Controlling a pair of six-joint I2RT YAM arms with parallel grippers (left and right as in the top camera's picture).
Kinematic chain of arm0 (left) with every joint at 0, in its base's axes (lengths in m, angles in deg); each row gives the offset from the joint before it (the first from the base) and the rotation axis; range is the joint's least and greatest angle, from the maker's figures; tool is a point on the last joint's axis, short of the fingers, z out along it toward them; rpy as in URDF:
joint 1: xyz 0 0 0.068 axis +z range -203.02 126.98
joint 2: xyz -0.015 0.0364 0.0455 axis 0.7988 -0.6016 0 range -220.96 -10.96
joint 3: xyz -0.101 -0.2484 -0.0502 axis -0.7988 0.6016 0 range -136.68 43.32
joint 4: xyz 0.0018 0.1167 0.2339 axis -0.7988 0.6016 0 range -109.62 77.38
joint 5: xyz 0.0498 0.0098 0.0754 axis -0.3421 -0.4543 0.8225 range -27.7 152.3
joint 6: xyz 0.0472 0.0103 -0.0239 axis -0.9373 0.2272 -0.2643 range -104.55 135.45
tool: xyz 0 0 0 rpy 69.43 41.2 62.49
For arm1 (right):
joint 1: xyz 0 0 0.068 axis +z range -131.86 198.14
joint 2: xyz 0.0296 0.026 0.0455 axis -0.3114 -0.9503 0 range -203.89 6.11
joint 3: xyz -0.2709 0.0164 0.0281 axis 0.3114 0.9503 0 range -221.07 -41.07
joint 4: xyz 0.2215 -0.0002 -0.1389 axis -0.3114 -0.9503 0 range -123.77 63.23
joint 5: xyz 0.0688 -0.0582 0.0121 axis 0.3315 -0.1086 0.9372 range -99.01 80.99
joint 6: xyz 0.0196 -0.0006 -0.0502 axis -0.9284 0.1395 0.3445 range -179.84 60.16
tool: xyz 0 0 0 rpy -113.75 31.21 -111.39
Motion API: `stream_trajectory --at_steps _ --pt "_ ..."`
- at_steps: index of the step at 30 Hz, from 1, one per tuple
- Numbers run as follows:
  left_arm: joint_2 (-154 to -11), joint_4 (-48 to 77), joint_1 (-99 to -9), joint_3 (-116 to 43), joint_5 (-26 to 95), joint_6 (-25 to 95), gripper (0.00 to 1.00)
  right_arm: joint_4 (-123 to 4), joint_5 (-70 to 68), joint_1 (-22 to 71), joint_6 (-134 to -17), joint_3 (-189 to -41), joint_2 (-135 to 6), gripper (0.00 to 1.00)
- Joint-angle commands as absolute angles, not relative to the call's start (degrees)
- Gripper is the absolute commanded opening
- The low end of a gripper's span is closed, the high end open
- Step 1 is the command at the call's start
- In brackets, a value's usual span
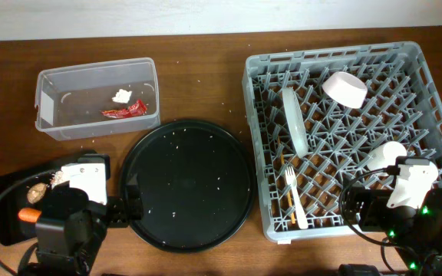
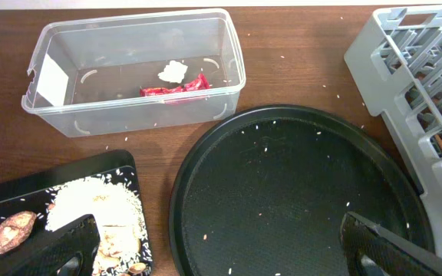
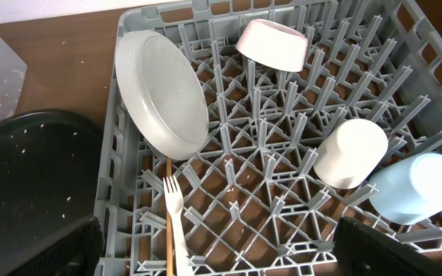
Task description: Sort waste into correct bins and load items into the dishwasher rack
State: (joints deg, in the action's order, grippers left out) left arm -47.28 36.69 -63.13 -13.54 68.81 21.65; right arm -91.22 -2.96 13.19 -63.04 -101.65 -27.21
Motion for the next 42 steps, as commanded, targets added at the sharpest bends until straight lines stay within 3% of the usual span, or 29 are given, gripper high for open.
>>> stream_trajectory --at_steps 1,9,15,26,30,33,42 --pt "-47.0 36.6 -63.0 -13.1 69.6 21.0 0.99 -91.1 -3.6 12.8 -63.1 -101.3 -27.1 0.98" --pt "-47.0 36.6 -63.0 -13.1 69.6 21.0 0.99 -89.8 -3.7 16.4 -63.0 -97.3 -20.1 0.98" --pt "-47.0 36.6 -63.0 -13.1 69.6 21.0 0.99 -75.1 -3.0 20.8 -63.3 -75.0 1.8 0.98" --pt "-47.0 36.6 -63.0 -13.1 69.7 21.0 0.99 -16.5 -3.2 20.9 -61.7 -41.2 5.9 0.98" --pt "-47.0 36.6 -63.0 -13.1 69.6 21.0 0.99 -22.9 -0.2 20.9 -50.8 -41.4 5.9 0.98" --pt "-47.0 36.6 -63.0 -13.1 69.6 21.0 0.99 -30.6 -0.2 20.9 -52.8 -41.4 5.9 0.98" --pt "-47.0 36.6 -63.0 -13.1 69.6 21.0 0.99 -30.5 -0.4 20.9 -53.2 -41.4 5.9 0.98"
